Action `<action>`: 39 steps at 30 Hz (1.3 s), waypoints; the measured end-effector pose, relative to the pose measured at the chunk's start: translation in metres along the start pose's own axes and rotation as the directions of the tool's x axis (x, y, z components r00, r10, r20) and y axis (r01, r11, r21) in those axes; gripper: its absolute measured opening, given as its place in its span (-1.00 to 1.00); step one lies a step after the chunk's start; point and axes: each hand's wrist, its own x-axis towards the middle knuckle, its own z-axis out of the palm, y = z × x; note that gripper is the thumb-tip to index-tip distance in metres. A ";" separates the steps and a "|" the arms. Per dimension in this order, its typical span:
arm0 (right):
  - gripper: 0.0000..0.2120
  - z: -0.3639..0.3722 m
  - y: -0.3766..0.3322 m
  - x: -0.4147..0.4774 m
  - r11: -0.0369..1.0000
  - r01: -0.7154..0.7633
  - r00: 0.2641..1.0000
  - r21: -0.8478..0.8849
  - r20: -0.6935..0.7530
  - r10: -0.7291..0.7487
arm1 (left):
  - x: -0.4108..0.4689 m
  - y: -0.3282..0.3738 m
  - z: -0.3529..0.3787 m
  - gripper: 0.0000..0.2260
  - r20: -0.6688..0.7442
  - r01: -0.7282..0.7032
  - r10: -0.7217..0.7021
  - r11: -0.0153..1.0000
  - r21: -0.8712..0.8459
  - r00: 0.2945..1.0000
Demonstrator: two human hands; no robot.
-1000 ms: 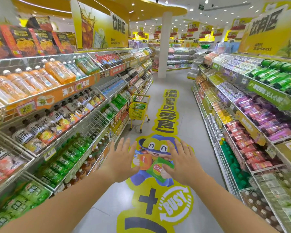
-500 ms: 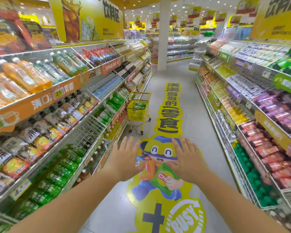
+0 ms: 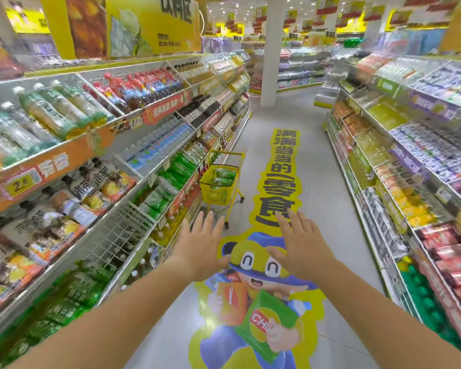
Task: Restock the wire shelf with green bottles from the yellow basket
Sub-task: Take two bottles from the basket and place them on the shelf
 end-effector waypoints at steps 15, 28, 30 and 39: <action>-0.18 0.073 0.073 0.329 1.000 0.005 1.000 -0.023 0.024 -0.004 | 0.336 -0.103 0.052 -0.19 0.034 0.029 -0.028 0.998 -0.047 0.999; -0.20 0.140 0.173 0.594 1.000 -0.009 0.999 -0.003 0.049 0.009 | 0.636 -0.144 0.067 -0.17 0.045 -0.023 0.024 1.000 -0.015 0.999; -0.17 0.155 0.193 0.640 1.000 0.014 0.999 0.009 0.042 -0.014 | 0.679 -0.140 0.075 -0.17 0.055 0.004 -0.003 1.000 -0.024 0.999; -0.17 0.200 0.277 0.833 0.965 0.264 0.959 -0.012 0.107 -0.261 | 0.841 -0.133 0.100 -0.14 0.076 0.221 -0.214 0.971 -0.092 0.974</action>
